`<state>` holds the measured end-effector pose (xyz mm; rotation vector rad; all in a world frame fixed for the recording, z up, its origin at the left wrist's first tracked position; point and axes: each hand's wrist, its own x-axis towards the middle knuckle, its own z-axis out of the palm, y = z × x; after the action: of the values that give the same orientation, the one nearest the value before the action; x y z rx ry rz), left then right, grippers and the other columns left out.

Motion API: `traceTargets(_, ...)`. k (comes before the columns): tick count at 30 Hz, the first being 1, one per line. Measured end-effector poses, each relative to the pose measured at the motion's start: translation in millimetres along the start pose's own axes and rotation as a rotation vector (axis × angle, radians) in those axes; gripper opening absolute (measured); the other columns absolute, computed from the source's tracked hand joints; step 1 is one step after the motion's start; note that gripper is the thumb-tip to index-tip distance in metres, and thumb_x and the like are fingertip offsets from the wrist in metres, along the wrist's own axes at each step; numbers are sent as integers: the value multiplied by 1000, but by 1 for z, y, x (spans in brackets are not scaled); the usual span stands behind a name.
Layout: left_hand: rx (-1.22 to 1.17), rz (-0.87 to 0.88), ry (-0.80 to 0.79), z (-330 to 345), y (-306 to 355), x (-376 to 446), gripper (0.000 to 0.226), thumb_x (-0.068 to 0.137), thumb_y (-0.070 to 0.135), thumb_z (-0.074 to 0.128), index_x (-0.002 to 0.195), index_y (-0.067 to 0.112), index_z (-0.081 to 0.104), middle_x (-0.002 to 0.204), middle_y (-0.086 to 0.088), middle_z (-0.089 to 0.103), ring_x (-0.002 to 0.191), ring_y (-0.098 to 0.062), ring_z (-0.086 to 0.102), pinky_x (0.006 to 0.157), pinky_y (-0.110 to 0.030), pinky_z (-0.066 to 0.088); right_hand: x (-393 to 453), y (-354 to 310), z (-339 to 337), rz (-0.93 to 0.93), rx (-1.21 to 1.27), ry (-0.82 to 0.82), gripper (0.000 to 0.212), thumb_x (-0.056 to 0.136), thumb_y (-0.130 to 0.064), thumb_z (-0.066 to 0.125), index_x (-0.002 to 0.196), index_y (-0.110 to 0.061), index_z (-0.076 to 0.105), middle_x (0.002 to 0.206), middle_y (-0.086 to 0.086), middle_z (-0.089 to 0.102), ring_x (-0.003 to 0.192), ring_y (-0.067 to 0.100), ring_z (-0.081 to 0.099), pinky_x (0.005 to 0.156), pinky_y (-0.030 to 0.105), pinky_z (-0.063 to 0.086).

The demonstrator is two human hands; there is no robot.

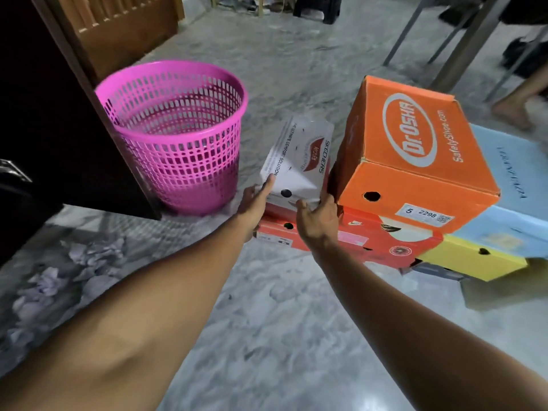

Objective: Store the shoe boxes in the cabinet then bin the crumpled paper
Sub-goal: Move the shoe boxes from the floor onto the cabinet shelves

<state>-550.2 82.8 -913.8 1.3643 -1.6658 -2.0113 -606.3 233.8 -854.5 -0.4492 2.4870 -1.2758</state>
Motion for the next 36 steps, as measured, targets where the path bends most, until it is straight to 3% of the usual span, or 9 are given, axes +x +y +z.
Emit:
traceTargets(5, -142, 50, 215, -14, -31, 4, 106, 42, 102, 61, 131, 45, 56, 134, -4, 67, 118, -32, 66, 98, -57, 55, -23, 10, 0, -62, 17, -16, 28, 97, -35, 56, 115, -16, 48, 119, 6, 62, 108, 28, 61, 92, 35, 48)
traceTargets(8, -236, 23, 295, -40, -47, 10, 85, 36, 98, 69, 103, 47, 62, 122, -6, 72, 114, -33, 69, 98, -58, 56, -28, 8, -6, -97, 52, -58, 24, 101, -39, 54, 113, -19, 48, 113, -1, 62, 100, 21, 62, 86, 30, 45)
traceTargets(13, -240, 35, 293, -82, -13, -93, 31, 90, 52, 64, 102, 24, 64, 84, -1, 66, 78, -18, 64, 77, -33, 53, -10, 11, -16, 80, 196, -32, 68, 85, -77, 41, 121, -20, 50, 120, 12, 67, 107, 34, 64, 98, 50, 51)
traceTargets(17, -180, 87, 298, -136, -14, -131, 22, 98, 45, 54, 101, 29, 68, 100, -4, 66, 85, -20, 60, 74, -34, 47, 23, 43, -14, 236, 280, -122, 121, 57, -107, 37, 130, -13, 58, 119, 10, 68, 102, 30, 60, 89, 49, 47)
traceTargets(20, -149, 34, 311, -182, -12, -159, 32, 91, 58, 54, 98, 31, 71, 102, -4, 71, 93, -22, 64, 83, -37, 50, 4, 16, -23, 264, 250, -173, 113, 62, -103, 44, 147, -28, 46, 143, 0, 56, 122, 38, 60, 98, 54, 51)
traceTargets(24, -232, -10, 263, -250, -31, -181, 67, 73, 78, 62, 114, 27, 77, 124, -17, 73, 118, -40, 68, 109, -63, 46, -34, -26, -26, 279, 323, -549, 84, 63, -86, 59, 134, -41, 57, 113, 6, 68, 96, 28, 65, 91, 45, 48)
traceTargets(29, -290, 35, 199, -281, -10, -246, 41, 109, 36, 36, 106, 16, 73, 97, -5, 82, 77, -15, 78, 72, -33, 60, -62, -61, -2, 200, 261, -914, 74, 64, -64, 73, 132, -36, 63, 122, 6, 76, 111, 34, 69, 79, 36, 57)
traceTargets(33, -513, 36, 265, -321, -9, -256, 61, 98, 65, 45, 120, 17, 76, 122, -17, 75, 110, -34, 71, 107, -54, 48, -77, -80, 34, 219, 281, -979, 76, 66, -58, 74, 134, -28, 61, 124, 20, 73, 101, 37, 72, 80, 44, 60)
traceTargets(36, -619, 3, 509, -349, -23, -251, 71, 93, 73, 47, 125, 14, 70, 108, -16, 77, 96, -33, 70, 98, -51, 51, -96, -93, 70, 254, 330, -987, 72, 72, -50, 77, 136, -25, 57, 119, 28, 71, 97, 46, 73, 84, 56, 61)
